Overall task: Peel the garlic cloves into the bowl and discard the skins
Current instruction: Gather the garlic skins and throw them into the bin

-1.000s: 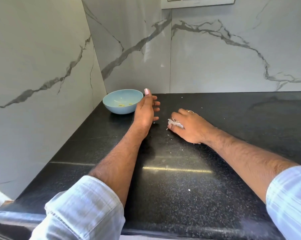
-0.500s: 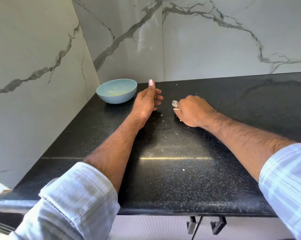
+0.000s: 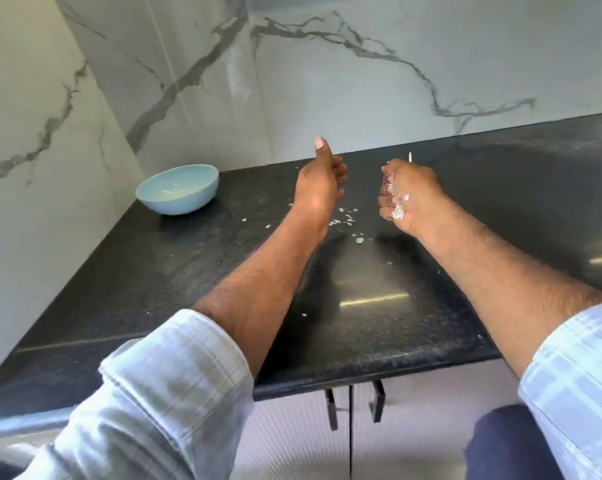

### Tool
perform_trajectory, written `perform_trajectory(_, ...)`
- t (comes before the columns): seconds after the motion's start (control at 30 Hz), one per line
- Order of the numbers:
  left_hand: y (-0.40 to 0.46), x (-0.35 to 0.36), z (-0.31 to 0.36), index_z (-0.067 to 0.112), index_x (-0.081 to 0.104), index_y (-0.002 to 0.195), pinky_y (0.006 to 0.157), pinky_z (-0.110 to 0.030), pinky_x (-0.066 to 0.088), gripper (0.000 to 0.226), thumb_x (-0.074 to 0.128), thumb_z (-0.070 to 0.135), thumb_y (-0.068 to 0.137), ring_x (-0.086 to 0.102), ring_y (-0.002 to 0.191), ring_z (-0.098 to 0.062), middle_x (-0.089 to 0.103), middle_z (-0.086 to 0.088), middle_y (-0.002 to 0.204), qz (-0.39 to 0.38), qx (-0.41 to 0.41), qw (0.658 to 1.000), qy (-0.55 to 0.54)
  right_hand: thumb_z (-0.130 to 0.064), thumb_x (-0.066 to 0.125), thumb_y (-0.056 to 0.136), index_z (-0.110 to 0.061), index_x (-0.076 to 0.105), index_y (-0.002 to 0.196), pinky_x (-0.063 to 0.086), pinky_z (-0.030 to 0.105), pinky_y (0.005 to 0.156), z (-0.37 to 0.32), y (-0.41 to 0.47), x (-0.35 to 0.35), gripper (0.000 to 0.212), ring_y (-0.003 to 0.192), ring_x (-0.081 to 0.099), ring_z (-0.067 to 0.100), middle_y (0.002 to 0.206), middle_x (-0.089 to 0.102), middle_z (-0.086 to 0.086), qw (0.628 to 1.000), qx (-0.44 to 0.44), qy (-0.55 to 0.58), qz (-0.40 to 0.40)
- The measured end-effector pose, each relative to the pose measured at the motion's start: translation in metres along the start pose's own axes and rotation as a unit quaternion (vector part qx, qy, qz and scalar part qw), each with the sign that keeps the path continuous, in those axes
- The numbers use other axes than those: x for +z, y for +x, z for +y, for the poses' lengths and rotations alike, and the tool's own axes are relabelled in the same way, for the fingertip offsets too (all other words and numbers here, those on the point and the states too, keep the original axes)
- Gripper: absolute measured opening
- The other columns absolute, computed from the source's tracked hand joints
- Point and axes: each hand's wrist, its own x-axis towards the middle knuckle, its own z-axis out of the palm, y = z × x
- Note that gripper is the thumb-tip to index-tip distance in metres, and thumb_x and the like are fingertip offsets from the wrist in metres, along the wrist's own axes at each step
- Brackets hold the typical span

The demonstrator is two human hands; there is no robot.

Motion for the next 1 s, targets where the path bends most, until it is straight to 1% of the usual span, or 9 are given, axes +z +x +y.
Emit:
perform_trajectory(0.13,-0.029,0.077,-0.004,0.02,0.066,0.095,0.118,-0.048,0.046,0.058,0.032,0.065,0.11,0.068,0.116,-0.019,0.074,-0.001,0.114,-0.045,0.005,0.999,-0.03,-0.014,0.048,0.095,-0.021,0.035,0.055,0.009,0.023,0.048,-0.019,-0.033,-0.065,0.042,0.045,0.017,0.014,0.054,0.026,-0.002,0.994,-0.011,0.095,0.051)
perform_trajectory(0.3,-0.086,0.175,-0.023,0.022,0.063,0.089,0.121,-0.047,0.042,0.059,0.03,0.066,0.11,0.066,0.118,-0.018,0.071,-0.001,0.116,-0.146,0.001,0.988,-0.058,-0.014,0.051,0.093,-0.022,0.036,0.056,0.015,0.023,0.046,-0.038,-0.084,-0.152,0.041,0.042,0.021,0.016,0.055,0.026,-0.001,0.983,-0.066,0.1,0.14)
perform_trajectory(0.4,-0.128,0.224,-0.043,0.022,0.064,0.088,0.121,-0.045,0.043,0.058,0.029,0.064,0.111,0.066,0.122,-0.02,0.071,-0.003,0.115,-0.204,-0.003,0.977,-0.068,-0.014,0.052,0.094,-0.022,0.037,0.055,0.012,0.026,0.051,-0.043,-0.117,-0.204,0.043,0.04,0.021,0.016,0.053,0.026,-0.001,0.971,-0.091,0.102,0.194)
perform_trajectory(0.5,-0.165,0.266,-0.064,0.02,0.065,0.098,0.117,-0.039,0.044,0.057,0.03,0.063,0.111,0.066,0.12,-0.018,0.07,-0.005,0.119,-0.25,-0.009,0.966,-0.072,-0.015,0.052,0.096,-0.022,0.035,0.053,0.011,0.024,0.05,-0.043,-0.151,-0.256,0.046,0.039,0.019,0.016,0.051,0.026,-0.001,0.959,-0.108,0.108,0.238)
perform_trajectory(0.6,-0.198,0.297,-0.086,0.013,0.065,0.124,0.117,-0.035,0.046,0.055,0.03,0.055,0.114,0.065,0.128,-0.02,0.069,-0.011,0.133,-0.292,-0.008,0.952,-0.091,-0.02,0.051,0.099,-0.023,0.035,0.054,0.011,0.022,0.047,-0.034,-0.185,-0.306,0.048,0.039,0.019,0.016,0.051,0.026,-0.002,0.948,-0.112,0.116,0.274)
perform_trajectory(0.73,-0.24,0.327,-0.135,0.013,0.066,0.127,0.121,-0.036,0.042,0.059,0.028,0.056,0.113,0.062,0.131,-0.017,0.067,-0.01,0.138,-0.361,-0.033,0.93,-0.057,-0.021,0.049,0.101,-0.022,0.036,0.058,0.014,0.019,0.042,-0.004,-0.218,-0.369,0.045,0.036,0.023,0.015,0.051,0.027,0.0,0.932,-0.107,0.132,0.32)
perform_trajectory(0.8,-0.252,0.338,-0.166,0.007,0.063,0.139,0.122,-0.036,0.04,0.07,0.027,0.061,0.111,0.06,0.134,-0.018,0.065,-0.011,0.143,-0.37,-0.068,0.926,-0.033,-0.023,0.049,0.102,-0.023,0.036,0.06,0.017,0.018,0.04,0.02,-0.222,-0.398,0.044,0.034,0.025,0.014,0.05,0.028,-0.001,0.927,-0.086,0.137,0.34)
perform_trajectory(0.9,-0.258,0.353,-0.214,0.013,0.067,0.133,0.121,-0.036,0.038,0.073,0.029,0.069,0.107,0.06,0.133,-0.017,0.066,-0.004,0.141,-0.376,-0.11,0.92,0.004,-0.026,0.052,0.102,-0.025,0.039,0.059,0.019,0.017,0.039,0.066,-0.22,-0.434,0.044,0.034,0.027,0.013,0.048,0.031,-0.004,0.906,-0.045,0.132,0.399)
perform_trajectory(1.0,-0.254,0.365,-0.264,0.017,0.057,0.152,0.126,-0.044,0.034,0.08,0.028,0.075,0.104,0.053,0.143,-0.02,0.059,-0.003,0.154,-0.375,-0.17,0.909,0.067,-0.035,0.057,0.094,-0.022,0.05,0.065,0.028,0.021,0.042,0.125,-0.21,-0.474,0.032,0.04,0.038,0.015,0.051,0.042,-0.003,0.884,0.021,0.071,0.461)
